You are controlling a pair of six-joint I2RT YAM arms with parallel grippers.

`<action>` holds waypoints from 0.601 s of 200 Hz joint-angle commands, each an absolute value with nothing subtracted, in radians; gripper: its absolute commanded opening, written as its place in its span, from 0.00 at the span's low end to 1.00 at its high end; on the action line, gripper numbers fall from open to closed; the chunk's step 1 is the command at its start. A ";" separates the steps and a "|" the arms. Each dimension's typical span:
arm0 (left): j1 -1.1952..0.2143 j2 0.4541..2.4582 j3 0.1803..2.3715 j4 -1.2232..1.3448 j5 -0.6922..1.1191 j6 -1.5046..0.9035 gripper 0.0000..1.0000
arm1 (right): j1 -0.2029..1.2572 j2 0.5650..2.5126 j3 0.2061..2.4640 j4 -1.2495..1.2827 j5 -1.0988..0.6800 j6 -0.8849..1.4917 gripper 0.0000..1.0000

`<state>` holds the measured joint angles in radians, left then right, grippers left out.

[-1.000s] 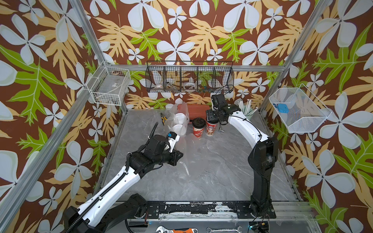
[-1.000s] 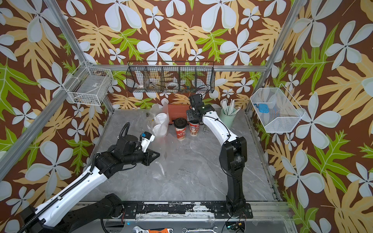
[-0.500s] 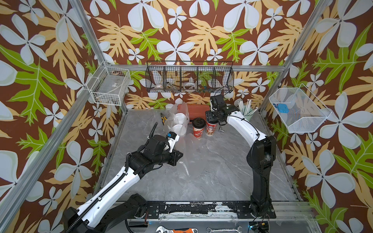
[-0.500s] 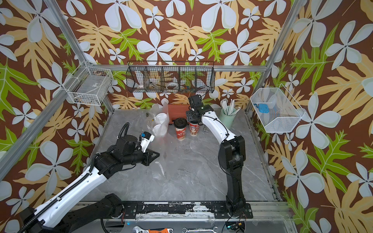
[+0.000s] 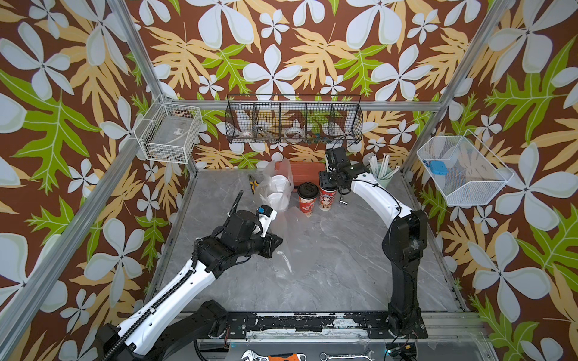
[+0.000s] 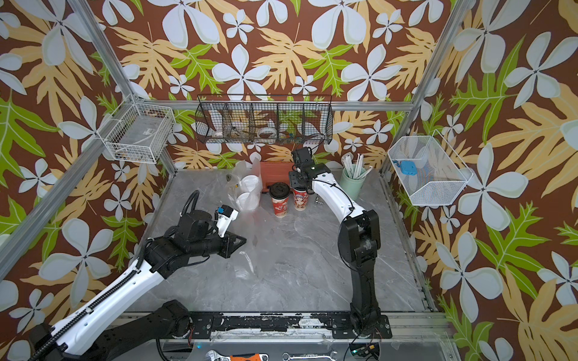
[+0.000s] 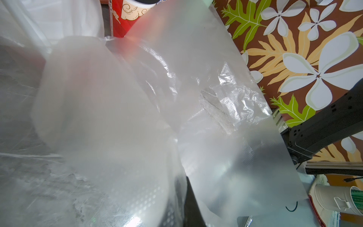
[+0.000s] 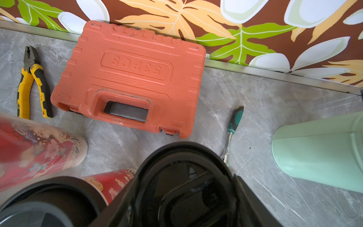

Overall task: Pack milk tea into plastic carrier bags
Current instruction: Pick up the milk tea cup at the center of the board.

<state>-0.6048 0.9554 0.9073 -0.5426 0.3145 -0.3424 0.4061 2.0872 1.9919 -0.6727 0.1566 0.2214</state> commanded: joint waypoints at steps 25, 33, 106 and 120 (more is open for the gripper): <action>-0.606 0.953 0.905 -0.540 0.304 -0.344 0.00 | 0.406 2.078 2.011 -0.745 0.160 0.231 0.62; -0.606 0.951 0.904 -0.540 0.305 -0.344 0.00 | 0.406 2.073 2.018 -0.748 0.163 0.230 0.62; -0.606 0.950 0.887 -0.516 0.302 -0.352 0.00 | 0.406 2.022 2.056 -0.793 0.180 0.222 0.59; -0.606 0.951 0.884 -0.512 0.297 -0.356 0.00 | 0.406 1.998 2.056 -0.807 0.175 0.226 0.57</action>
<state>-0.6048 0.9516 0.8875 -0.5373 0.3107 -0.3466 0.4061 2.0296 2.0483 -0.7723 0.1646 0.2276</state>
